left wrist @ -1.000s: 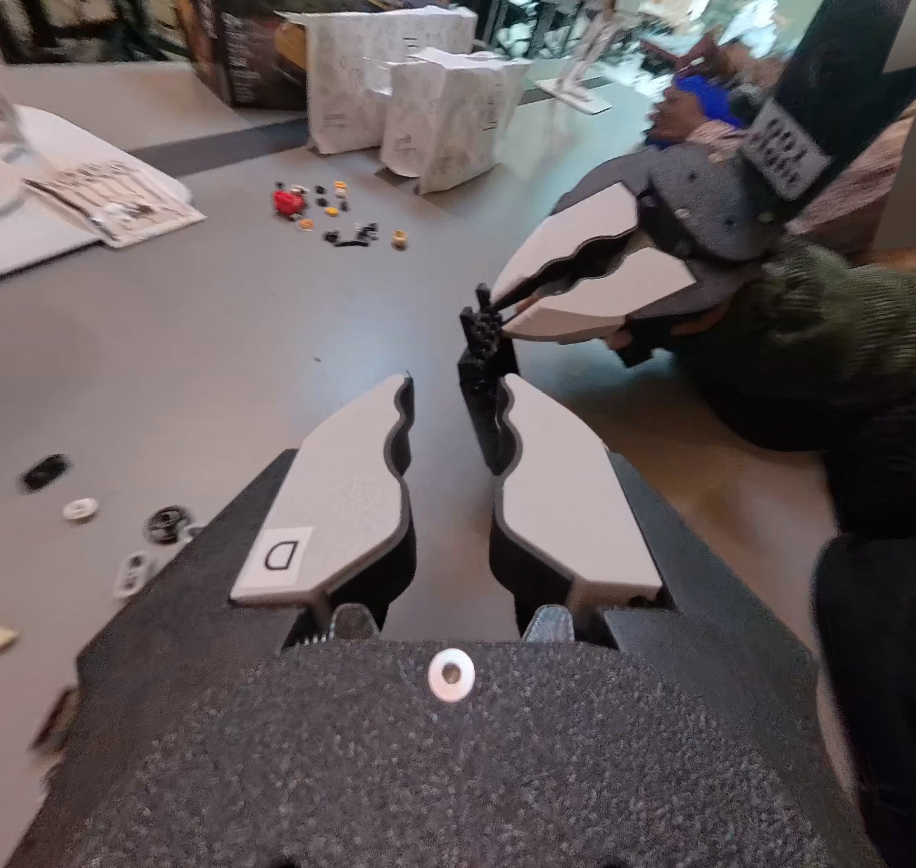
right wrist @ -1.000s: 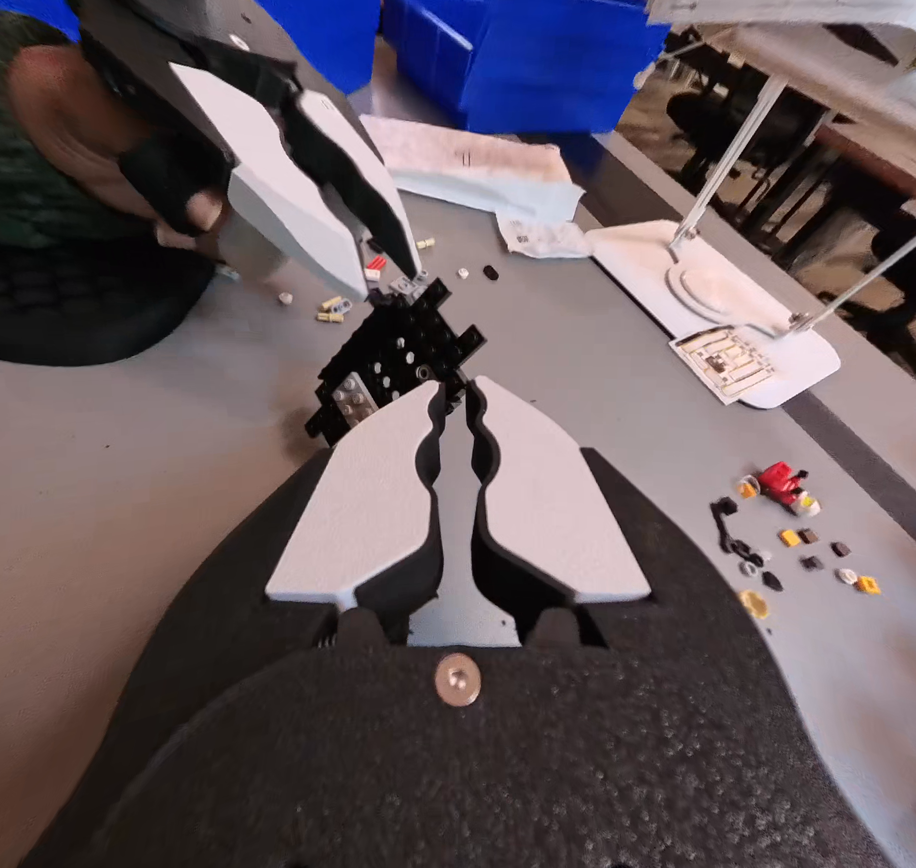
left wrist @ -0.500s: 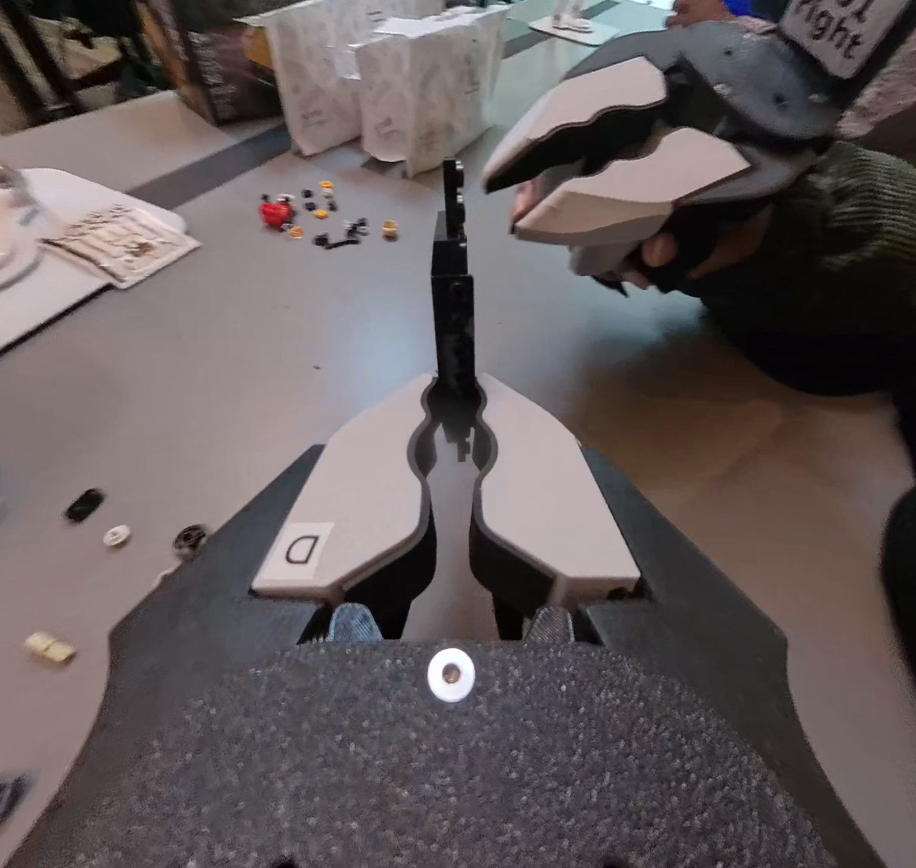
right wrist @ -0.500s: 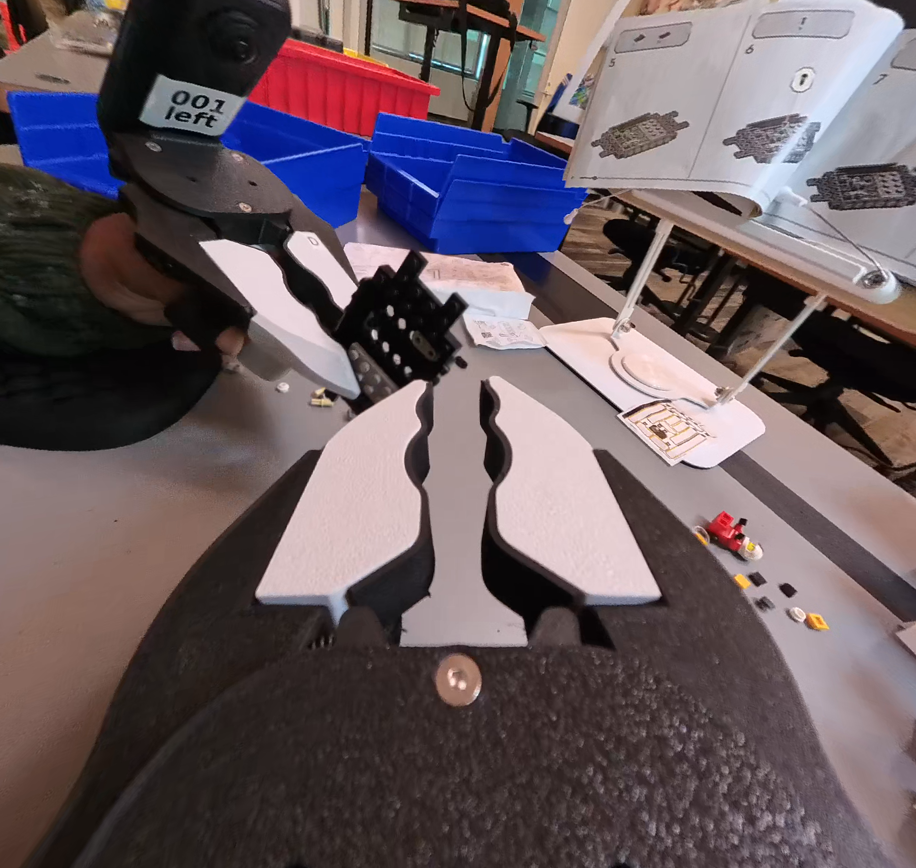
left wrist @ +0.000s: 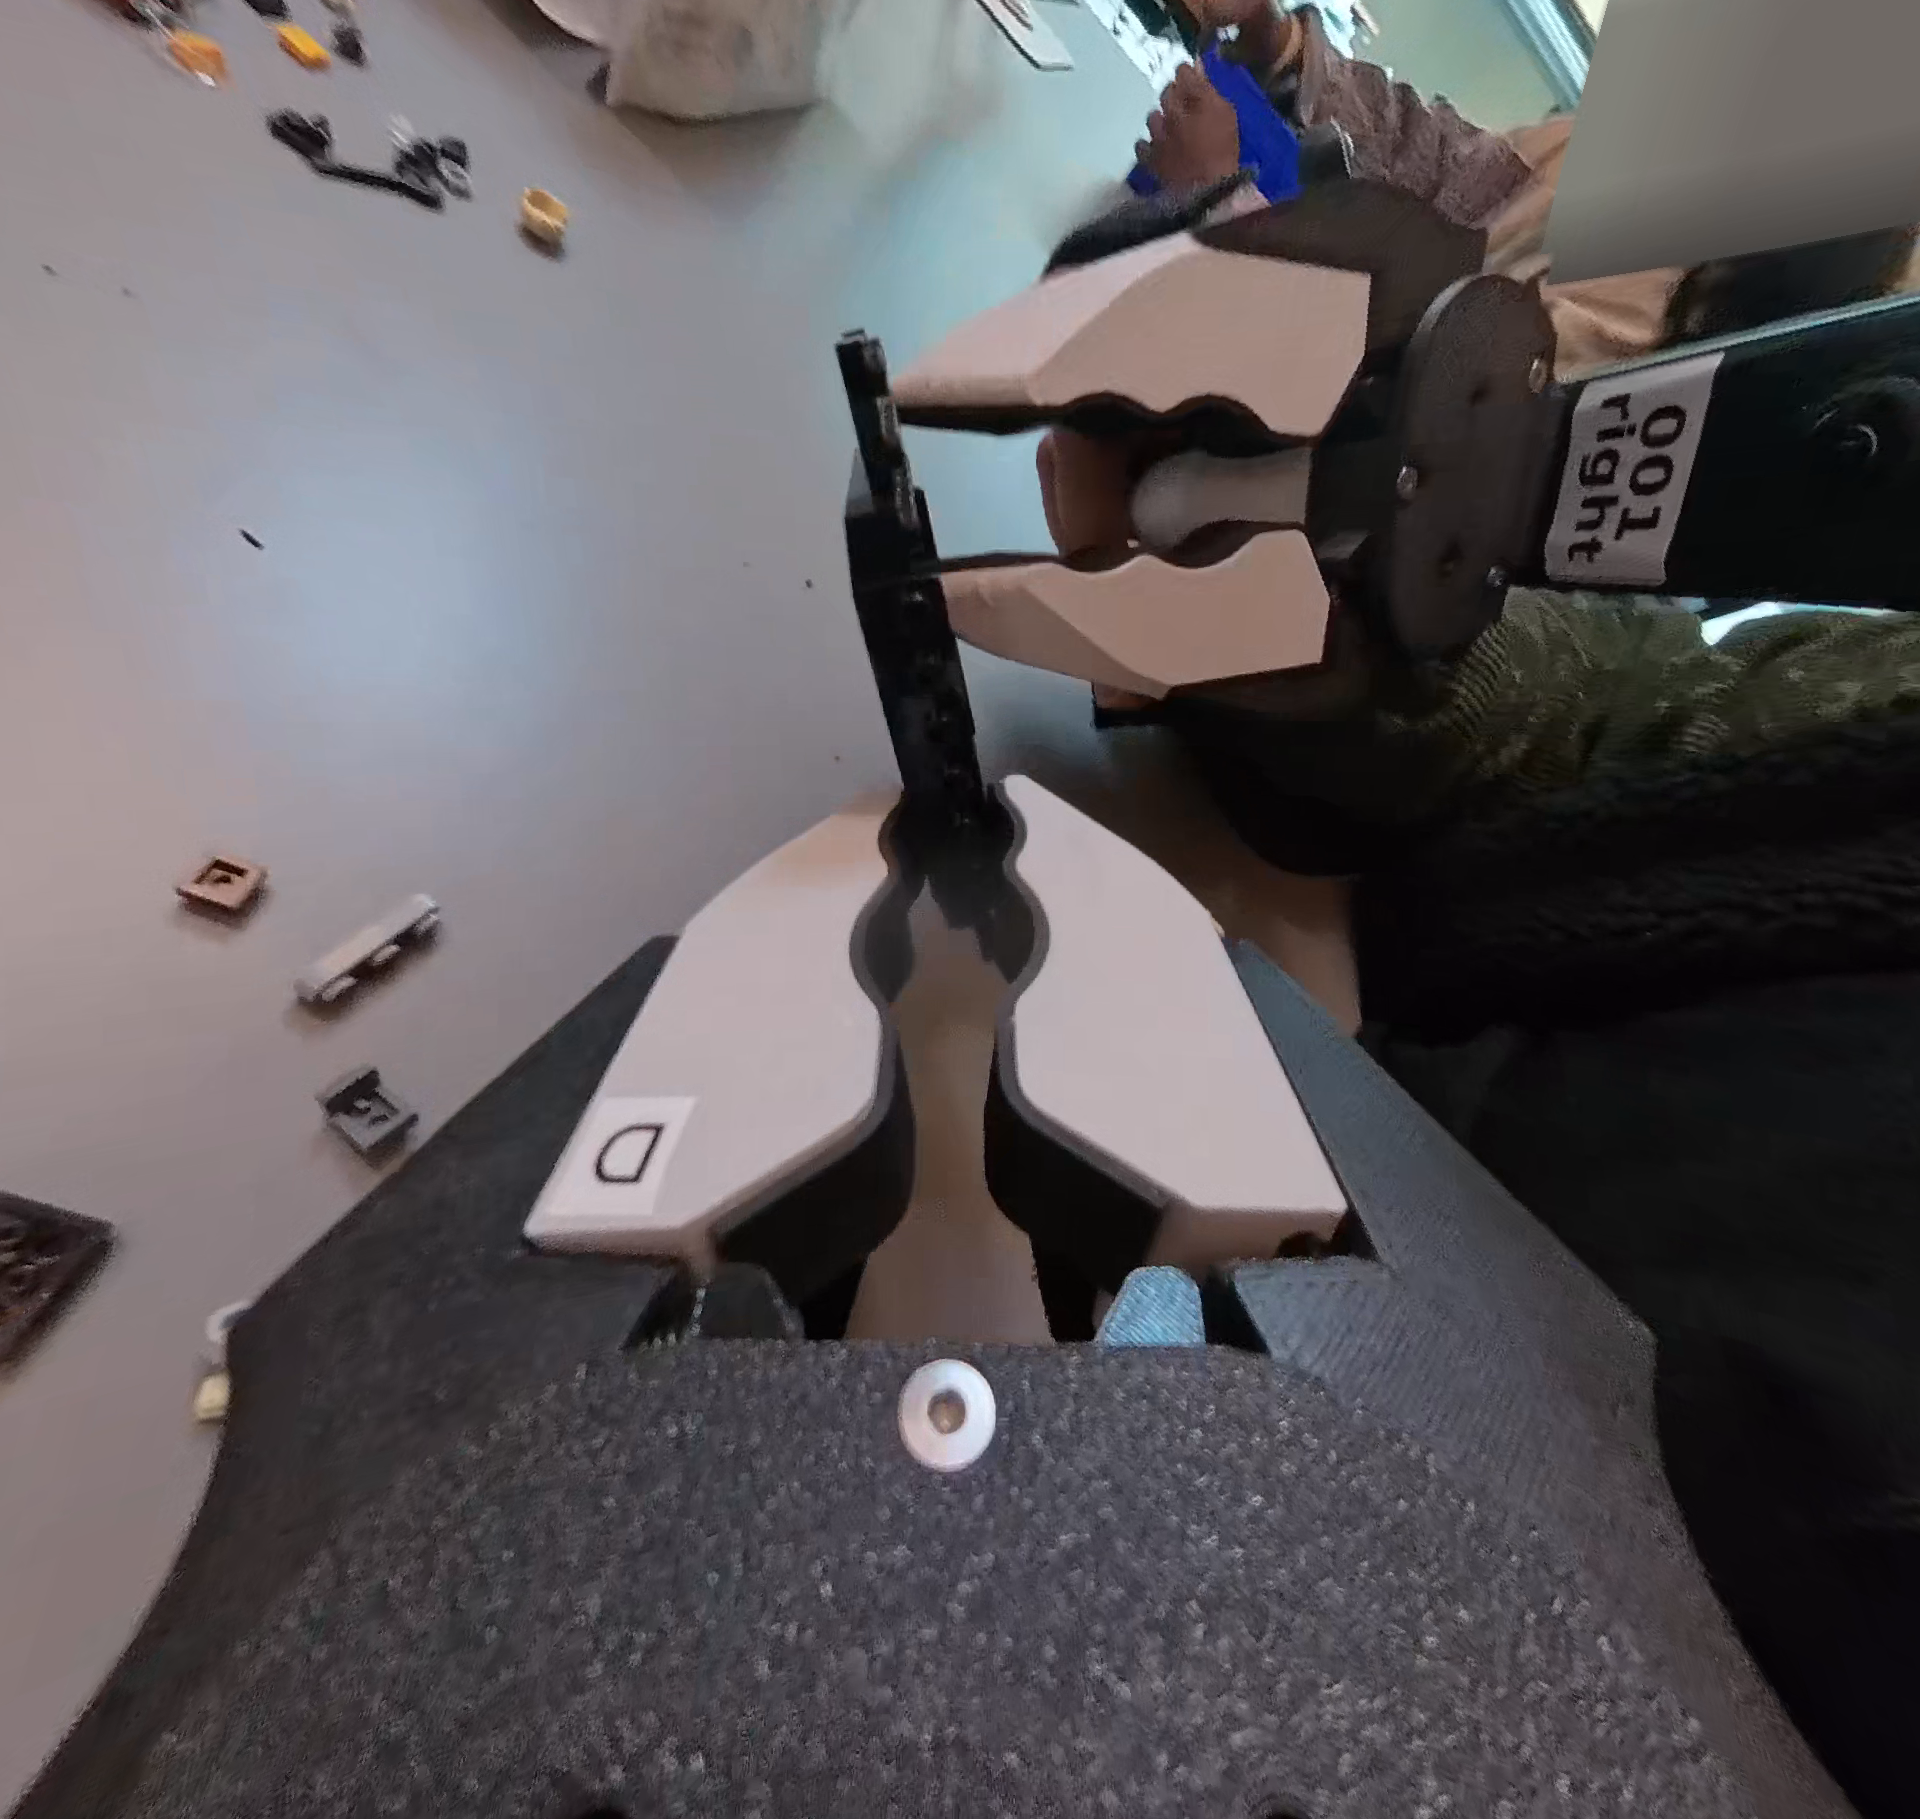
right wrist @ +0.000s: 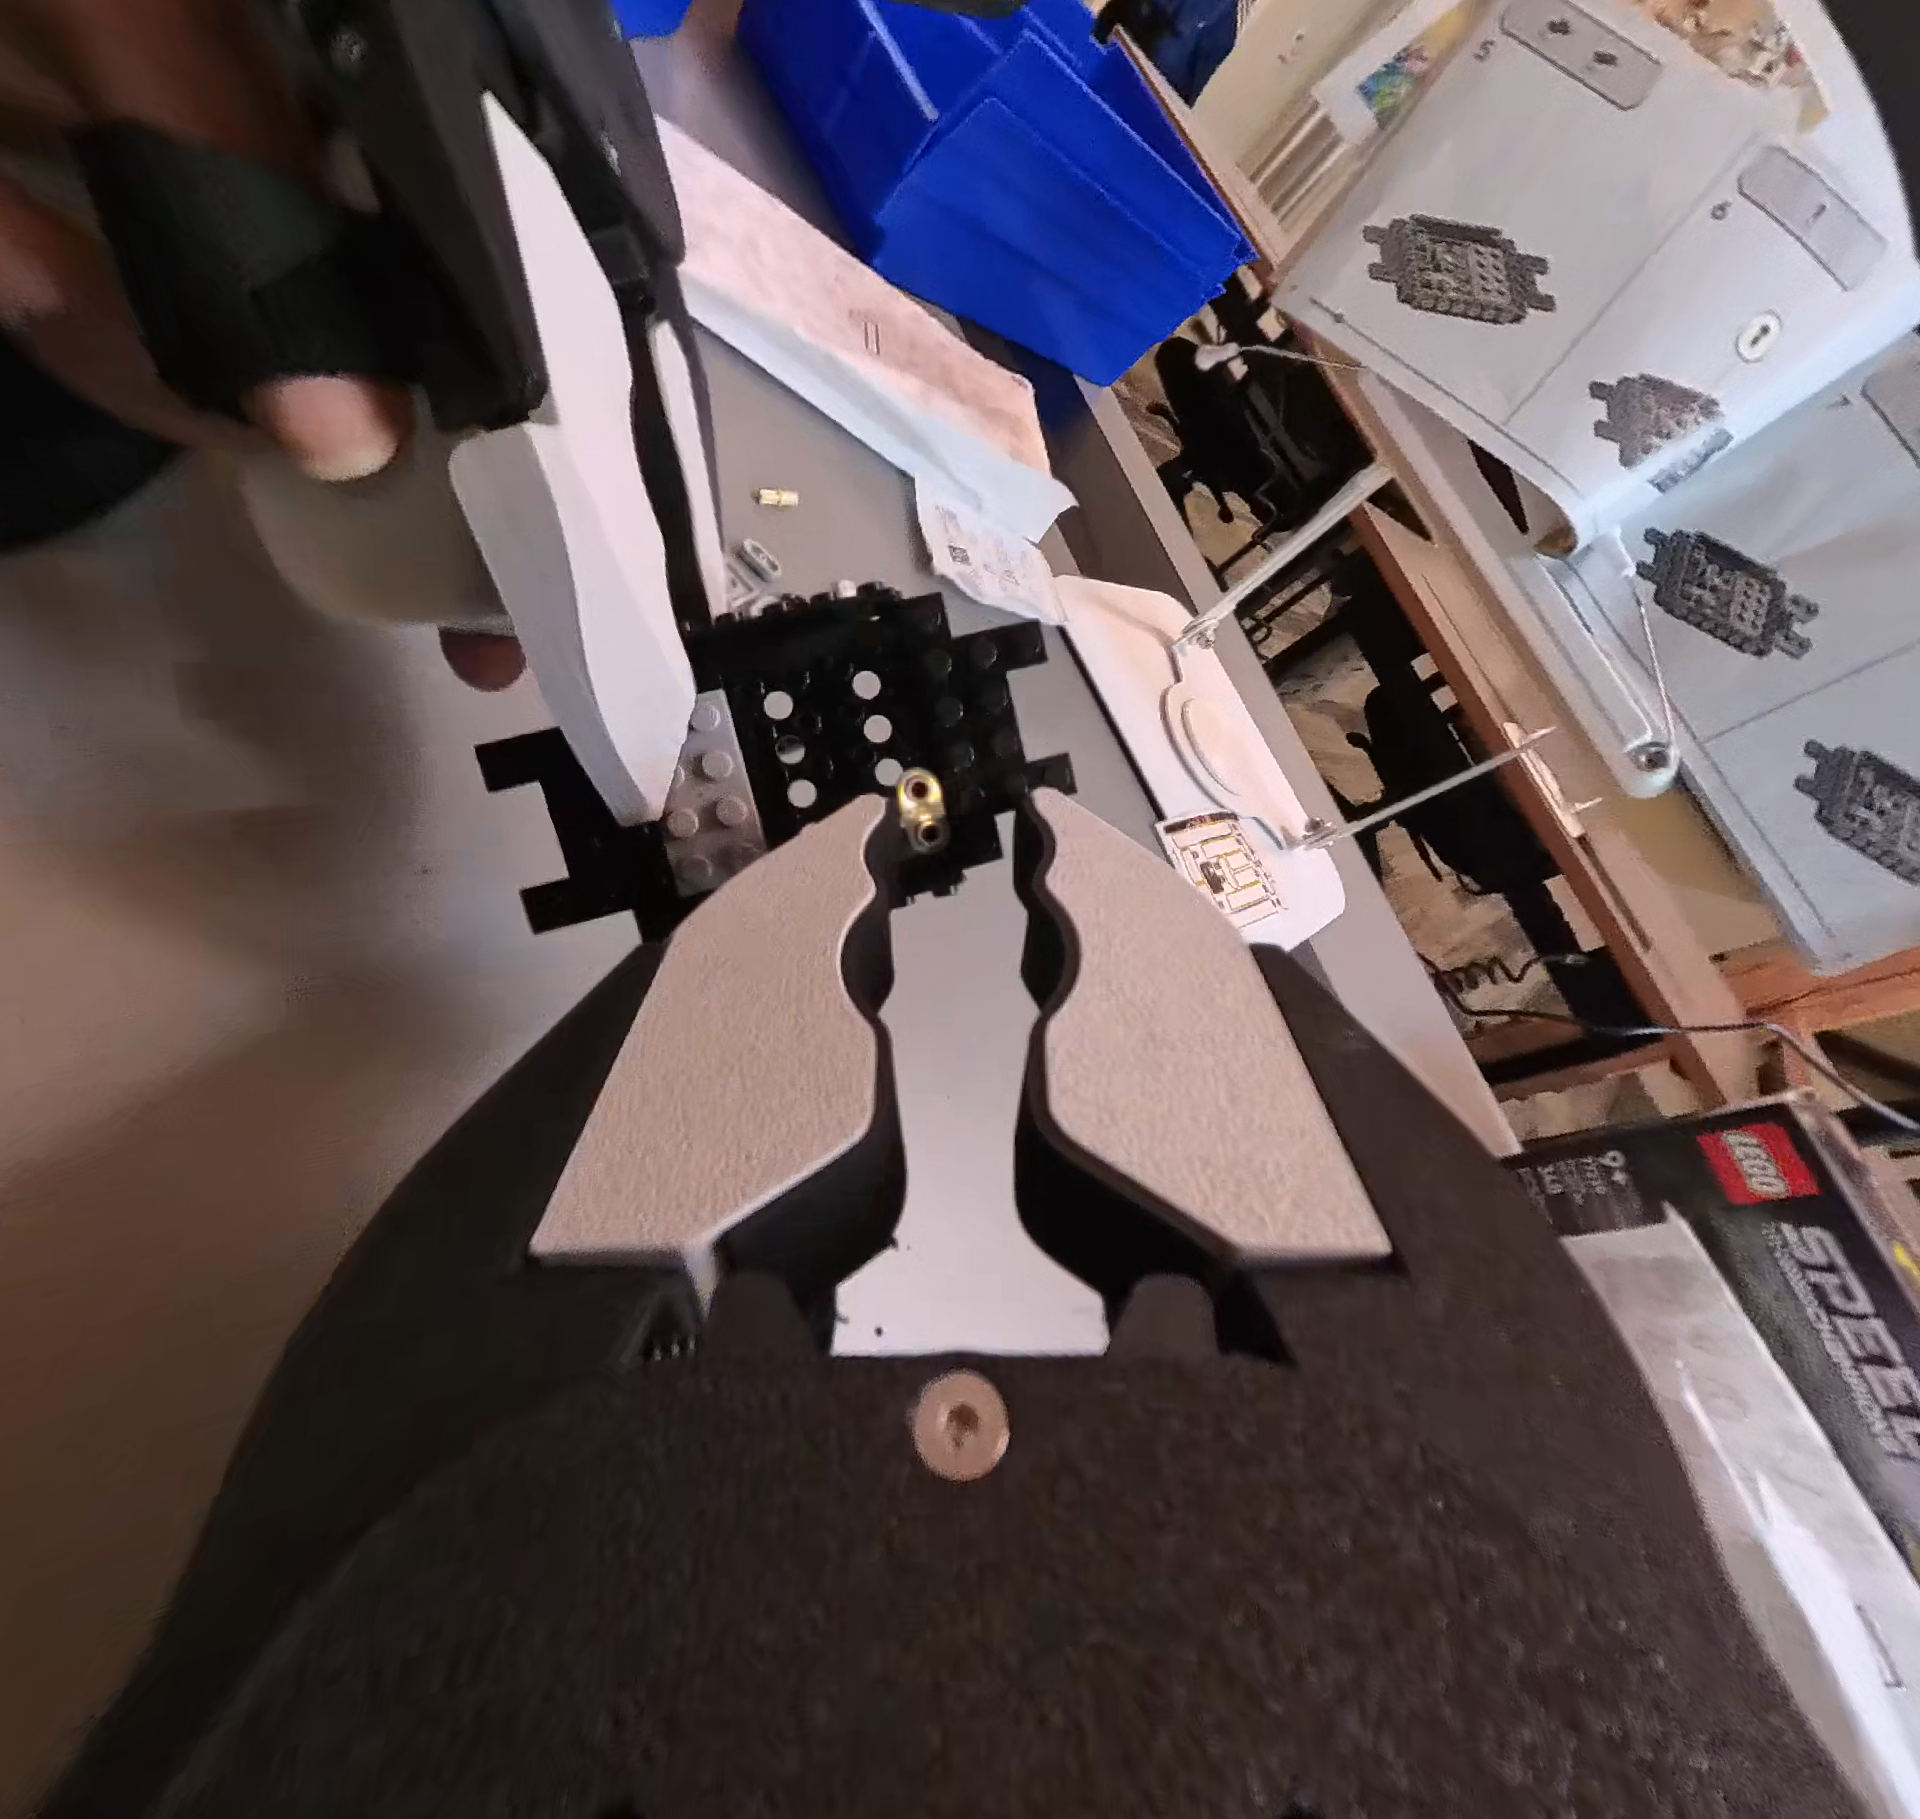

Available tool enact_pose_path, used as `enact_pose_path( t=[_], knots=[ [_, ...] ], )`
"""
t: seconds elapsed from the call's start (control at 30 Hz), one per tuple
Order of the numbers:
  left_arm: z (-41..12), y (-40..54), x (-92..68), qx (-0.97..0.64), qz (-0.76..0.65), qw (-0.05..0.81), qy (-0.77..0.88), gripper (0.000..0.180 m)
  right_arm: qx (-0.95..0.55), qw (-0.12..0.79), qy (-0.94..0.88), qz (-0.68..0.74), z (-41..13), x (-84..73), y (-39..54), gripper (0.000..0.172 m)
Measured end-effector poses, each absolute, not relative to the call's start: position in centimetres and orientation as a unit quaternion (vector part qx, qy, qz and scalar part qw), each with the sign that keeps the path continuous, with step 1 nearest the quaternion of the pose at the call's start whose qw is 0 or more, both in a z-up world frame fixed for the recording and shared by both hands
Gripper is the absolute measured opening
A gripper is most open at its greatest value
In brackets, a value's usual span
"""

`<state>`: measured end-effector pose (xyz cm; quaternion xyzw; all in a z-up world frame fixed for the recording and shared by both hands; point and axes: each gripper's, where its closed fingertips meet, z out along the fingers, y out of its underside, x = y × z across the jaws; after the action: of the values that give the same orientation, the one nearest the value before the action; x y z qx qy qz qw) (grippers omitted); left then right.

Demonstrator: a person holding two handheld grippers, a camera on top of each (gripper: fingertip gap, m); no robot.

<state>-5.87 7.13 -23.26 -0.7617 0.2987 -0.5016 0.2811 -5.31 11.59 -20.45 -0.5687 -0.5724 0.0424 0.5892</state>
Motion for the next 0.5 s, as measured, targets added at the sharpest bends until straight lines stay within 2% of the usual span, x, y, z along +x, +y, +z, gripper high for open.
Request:
enact_pose_path(
  t=[0.2,0.23,0.33,0.37,0.5],
  knots=[
    [-24.8,6.5,-5.9,-0.783,-0.476,0.247,0.315,0.012,-0.551,0.565,-0.614,-0.011,-22.0,-5.4,11.2,0.019],
    [-24.7,6.6,-5.9,-0.783,-0.481,0.245,0.309,0.012,-0.546,0.565,-0.618,-0.025,-22.1,-5.5,11.2,0.013],
    [-24.8,6.9,-6.1,-0.787,-0.483,0.245,0.296,0.012,-0.545,0.571,-0.611,-0.055,-22.1,-5.6,11.4,0.011],
    [-24.6,7.1,-6.1,-0.786,-0.488,0.247,0.289,0.012,-0.547,0.569,-0.612,-0.053,-22.2,-5.7,11.3,0.0],
    [-24.6,7.2,-6.3,-0.786,-0.496,0.242,0.279,0.012,-0.559,0.581,-0.587,-0.068,-21.6,-5.1,12.1,0.0]
  ],
)
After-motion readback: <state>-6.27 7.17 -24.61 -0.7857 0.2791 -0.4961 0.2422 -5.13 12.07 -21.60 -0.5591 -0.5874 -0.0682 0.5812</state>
